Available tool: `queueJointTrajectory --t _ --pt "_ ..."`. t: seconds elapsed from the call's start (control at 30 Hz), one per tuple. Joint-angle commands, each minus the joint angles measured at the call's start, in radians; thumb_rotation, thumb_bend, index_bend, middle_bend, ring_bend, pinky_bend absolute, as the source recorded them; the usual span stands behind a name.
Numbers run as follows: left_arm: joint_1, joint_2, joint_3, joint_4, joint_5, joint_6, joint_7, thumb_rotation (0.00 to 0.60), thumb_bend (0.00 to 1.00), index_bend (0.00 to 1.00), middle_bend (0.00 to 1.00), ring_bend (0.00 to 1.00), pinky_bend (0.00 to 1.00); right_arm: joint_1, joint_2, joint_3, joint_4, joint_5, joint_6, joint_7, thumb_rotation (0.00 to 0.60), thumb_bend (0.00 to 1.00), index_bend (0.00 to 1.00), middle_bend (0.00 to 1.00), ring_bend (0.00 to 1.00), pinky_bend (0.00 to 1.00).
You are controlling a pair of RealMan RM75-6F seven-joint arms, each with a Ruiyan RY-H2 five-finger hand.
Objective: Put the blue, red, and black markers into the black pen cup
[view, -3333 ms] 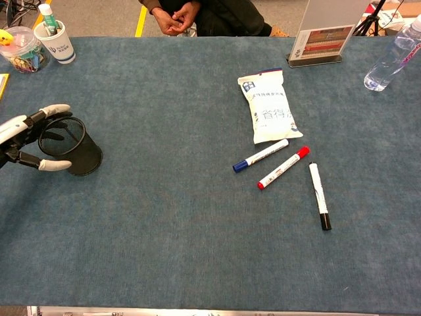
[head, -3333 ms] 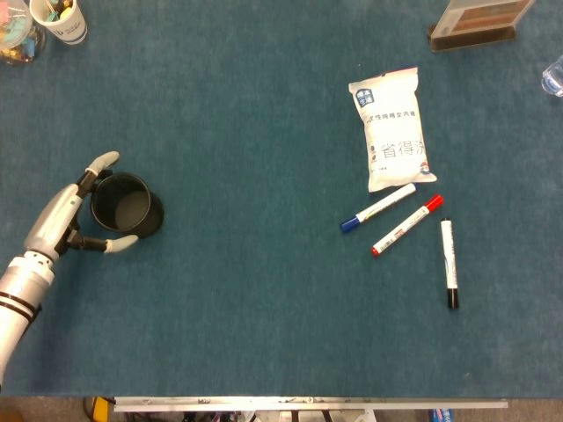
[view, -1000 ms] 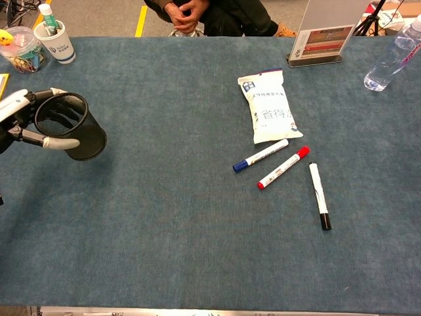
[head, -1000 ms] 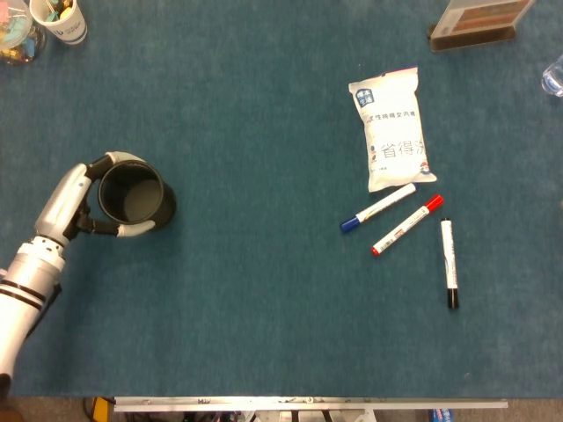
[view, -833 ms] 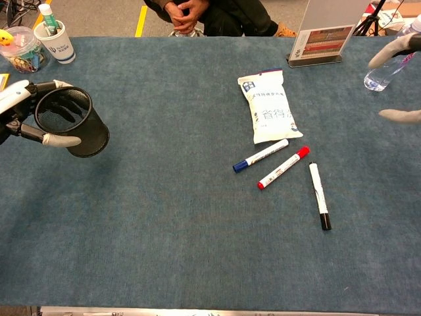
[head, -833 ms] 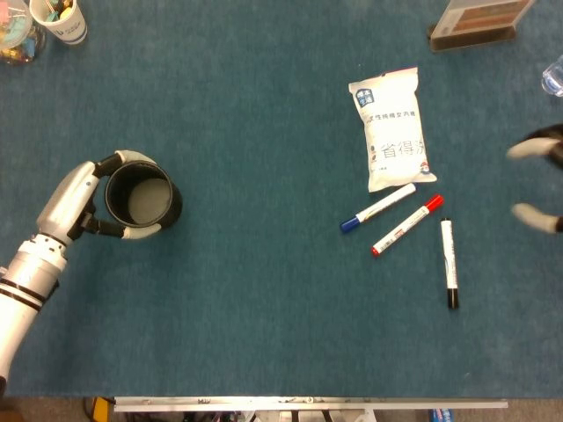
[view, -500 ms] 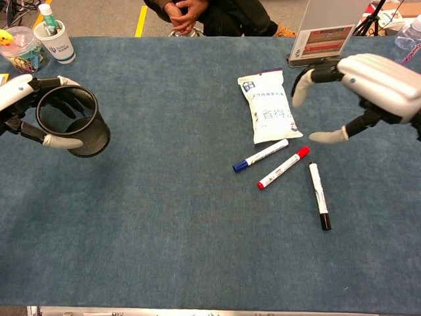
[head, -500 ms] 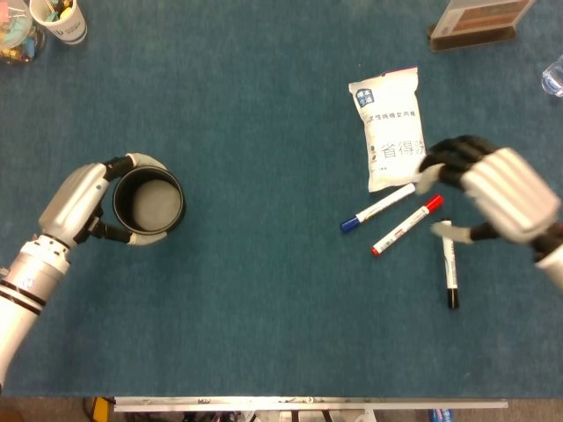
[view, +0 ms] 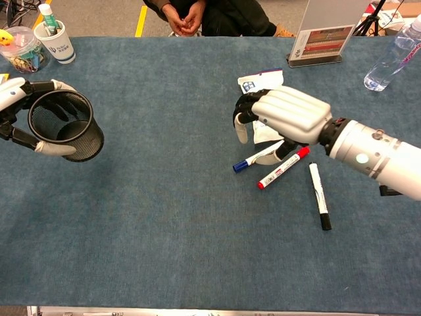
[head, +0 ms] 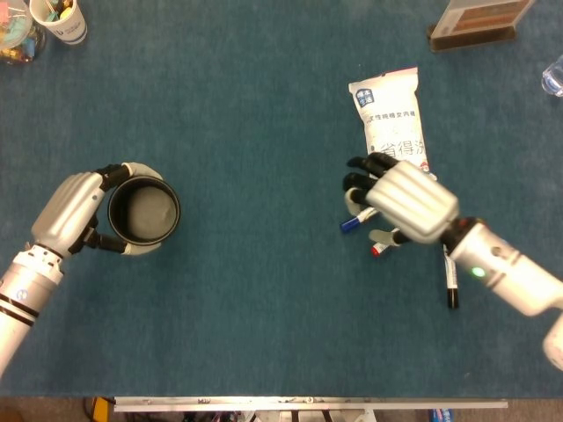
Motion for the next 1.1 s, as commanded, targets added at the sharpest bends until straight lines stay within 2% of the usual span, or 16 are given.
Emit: queueJointTrajectory --t 0.03,0.1,0.33,0.43,0.8,1.1 --pt "-0.001 0.001 0.004 0.002 0.006 0.002 0.001 0.600 0.06 0.35 0.44 0.37 0.35 0.026 -0.047 -0.006 0.048 0.018 -0.027 -0.056 0.600 0.12 0.53 0.38 0.17 0.25" --pt "-0.001 0.001 0.006 0.001 0.013 0.007 0.004 0.600 0.06 0.35 0.44 0.37 0.35 0.036 -0.069 -0.013 0.073 0.029 -0.040 -0.087 0.600 0.12 0.53 0.37 0.16 0.24" --pt "-0.006 0.004 0.018 -0.001 0.027 0.007 -0.023 0.600 0.06 0.35 0.42 0.36 0.35 0.043 -0.122 -0.022 0.122 0.085 -0.059 -0.184 0.600 0.12 0.53 0.28 0.05 0.09" --pt "-0.008 0.001 0.022 0.003 0.031 0.005 -0.026 0.600 0.06 0.35 0.42 0.36 0.35 0.044 -0.144 -0.027 0.144 0.095 -0.051 -0.211 0.600 0.12 0.53 0.25 0.03 0.06" --pt "-0.014 -0.008 0.030 0.018 0.034 0.006 -0.039 0.600 0.06 0.34 0.39 0.35 0.35 0.064 -0.204 -0.037 0.215 0.134 -0.058 -0.219 0.600 0.22 0.53 0.23 0.02 0.06" --pt "-0.014 -0.009 0.037 0.025 0.038 0.011 -0.045 0.600 0.06 0.33 0.37 0.35 0.34 0.078 -0.208 -0.050 0.218 0.156 -0.073 -0.226 0.600 0.22 0.54 0.23 0.02 0.06"
